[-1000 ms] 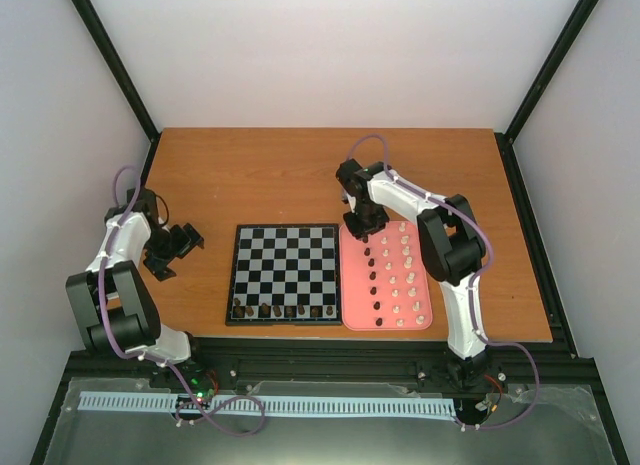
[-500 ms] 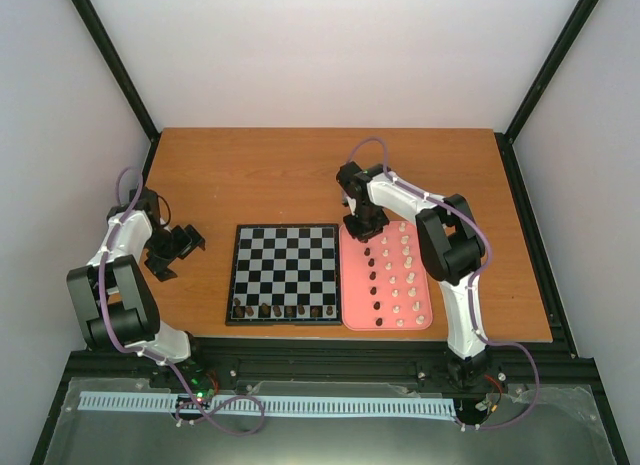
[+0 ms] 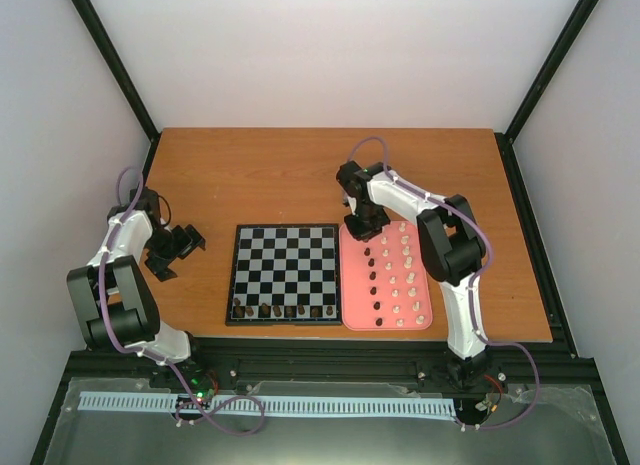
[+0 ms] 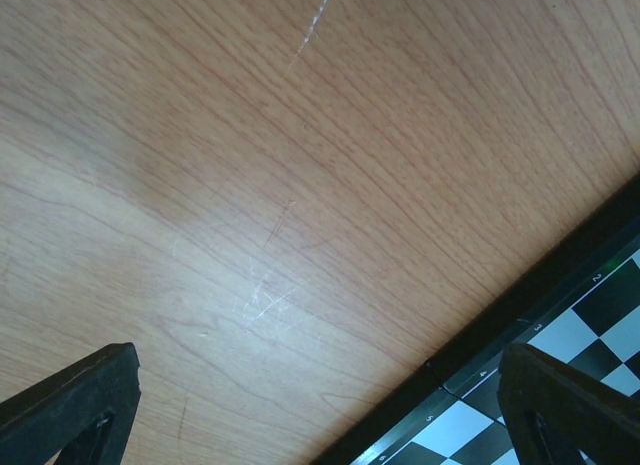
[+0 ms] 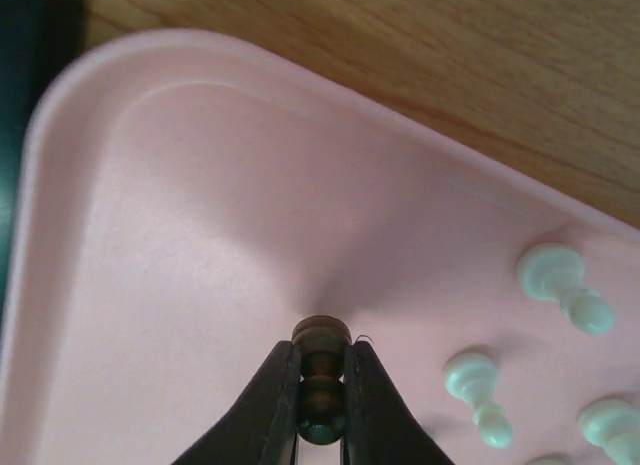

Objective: Set up the chess pieces on the board
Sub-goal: Pick up the chess piece from the storage box, then place the chess piece on the chessboard, then pick up the chess piece from the storage box, then place the chess piece on the chessboard.

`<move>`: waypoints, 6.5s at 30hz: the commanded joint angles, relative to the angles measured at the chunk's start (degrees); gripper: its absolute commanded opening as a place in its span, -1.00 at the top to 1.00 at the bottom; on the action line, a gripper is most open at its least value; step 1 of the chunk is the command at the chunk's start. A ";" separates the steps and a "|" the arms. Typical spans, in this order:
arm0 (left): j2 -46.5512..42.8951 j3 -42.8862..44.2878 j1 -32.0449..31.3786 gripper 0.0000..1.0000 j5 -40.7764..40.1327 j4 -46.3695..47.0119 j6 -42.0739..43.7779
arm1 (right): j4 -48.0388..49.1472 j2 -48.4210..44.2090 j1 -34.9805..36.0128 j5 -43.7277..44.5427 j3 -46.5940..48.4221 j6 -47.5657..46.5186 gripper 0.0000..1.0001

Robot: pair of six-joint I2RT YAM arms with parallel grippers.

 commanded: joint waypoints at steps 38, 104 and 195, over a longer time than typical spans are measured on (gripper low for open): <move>-10.31 -7.99 -1.76 -1.00 0.36 5.32 -0.18 | -7.42 16.52 36.96 -6.45 35.90 3.37 0.94; -8.64 -7.85 -1.76 -0.99 1.26 5.94 0.44 | -2.11 8.88 30.22 -2.74 32.93 2.74 0.15; -8.36 -7.64 -2.47 -1.00 0.69 6.48 -0.04 | -4.92 6.44 35.53 -6.15 21.56 11.65 0.94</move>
